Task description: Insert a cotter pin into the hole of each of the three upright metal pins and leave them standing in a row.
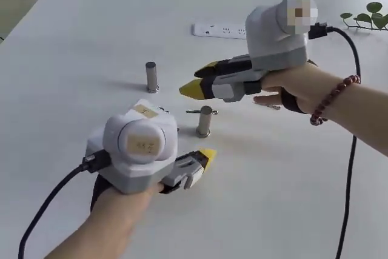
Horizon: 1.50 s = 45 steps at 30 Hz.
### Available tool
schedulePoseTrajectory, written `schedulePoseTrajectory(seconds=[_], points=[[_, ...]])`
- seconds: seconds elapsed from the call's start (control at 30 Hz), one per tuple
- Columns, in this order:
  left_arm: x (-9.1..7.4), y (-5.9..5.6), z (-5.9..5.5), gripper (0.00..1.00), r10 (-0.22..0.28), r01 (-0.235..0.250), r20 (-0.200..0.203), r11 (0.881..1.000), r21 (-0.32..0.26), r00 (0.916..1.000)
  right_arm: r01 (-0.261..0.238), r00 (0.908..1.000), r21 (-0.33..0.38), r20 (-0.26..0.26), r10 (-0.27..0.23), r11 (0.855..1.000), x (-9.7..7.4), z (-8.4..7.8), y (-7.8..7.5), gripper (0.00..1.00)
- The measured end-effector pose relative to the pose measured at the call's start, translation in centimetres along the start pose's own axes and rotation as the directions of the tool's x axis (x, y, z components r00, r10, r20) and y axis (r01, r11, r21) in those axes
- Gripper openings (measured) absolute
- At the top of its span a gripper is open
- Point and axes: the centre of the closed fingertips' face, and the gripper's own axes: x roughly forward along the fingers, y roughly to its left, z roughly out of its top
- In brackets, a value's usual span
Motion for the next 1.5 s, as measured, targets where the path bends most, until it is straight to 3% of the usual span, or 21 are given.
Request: schedulePoseTrajectory(seconds=[0.17, 0.27, 0.53, 0.73, 1.03, 1.5], points=[[-1.3, 0.1, 0.2, 0.52, 0.01, -0.009, 0.017, 1.0, -0.019, 0.9998, 0.014, 0.9993, -0.021, 0.035, -0.014, 1.0, 1.5, 1.7, -1.8, 0.3], [-1.8, 0.4, 0.6, 0.56, 0.02, -0.02, 0.028, 1.0, -0.005, 0.9994, 0.013, 0.9984, -0.044, 0.056, -0.011, 0.999, 2.4, 2.4, -1.9, 0.3], [-2.4, 1.6, 0.9, 0.6, 0.058, -0.057, 0.052, 0.998, -0.023, 0.9969, 0.014, 0.9983, -0.057, 0.057, -0.011, 0.998, 4.9, 2.0, -2.8, 0.3], [-2.7, 1.5, 1.1, 0.65, 0.057, -0.055, 0.074, 0.998, -0.035, 0.9956, 0.027, 0.9994, -0.066, 0.022, -0.026, 0.997, 7.3, 1.3, -4.6, 0.29], [-2.9, 1.7, 0.5, 0.73, 0.08, -0.078, 0.064, 0.996, -0.032, 0.9947, 0.039, 0.9992, -0.092, 0.003, -0.039, 0.995, 9.2, 0.9, -4.3, 0.26], [-3.2, 2.1, 0.1, 0.71, 0.1, -0.097, 0.062, 0.995, -0.038, 0.9931, 0.026, 0.9995, -0.104, -0.013, -0.028, 0.994, 10.4, 0.9, -4.5, 0.11]])
